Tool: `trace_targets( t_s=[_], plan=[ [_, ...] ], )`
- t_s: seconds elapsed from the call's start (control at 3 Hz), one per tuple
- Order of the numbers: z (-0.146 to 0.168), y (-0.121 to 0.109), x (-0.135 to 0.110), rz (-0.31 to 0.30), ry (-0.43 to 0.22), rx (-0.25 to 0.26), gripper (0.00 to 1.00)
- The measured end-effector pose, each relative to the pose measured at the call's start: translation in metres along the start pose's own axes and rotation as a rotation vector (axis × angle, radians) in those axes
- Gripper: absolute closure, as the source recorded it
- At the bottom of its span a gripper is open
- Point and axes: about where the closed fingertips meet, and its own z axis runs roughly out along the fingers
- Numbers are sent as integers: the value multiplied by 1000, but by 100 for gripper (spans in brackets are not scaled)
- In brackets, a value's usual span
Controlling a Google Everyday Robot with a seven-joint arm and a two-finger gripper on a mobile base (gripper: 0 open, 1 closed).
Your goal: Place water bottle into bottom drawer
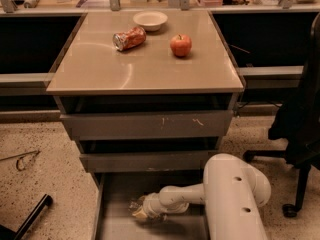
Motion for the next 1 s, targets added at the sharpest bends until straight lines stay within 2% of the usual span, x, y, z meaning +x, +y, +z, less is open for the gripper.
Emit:
trace_targets(
  t_s=[0.33,0.67,1.0],
  plan=[
    [0,0,0,0,0,0,12],
    [0,0,0,0,0,0,0],
    [0,0,0,0,0,0,0]
  ],
)
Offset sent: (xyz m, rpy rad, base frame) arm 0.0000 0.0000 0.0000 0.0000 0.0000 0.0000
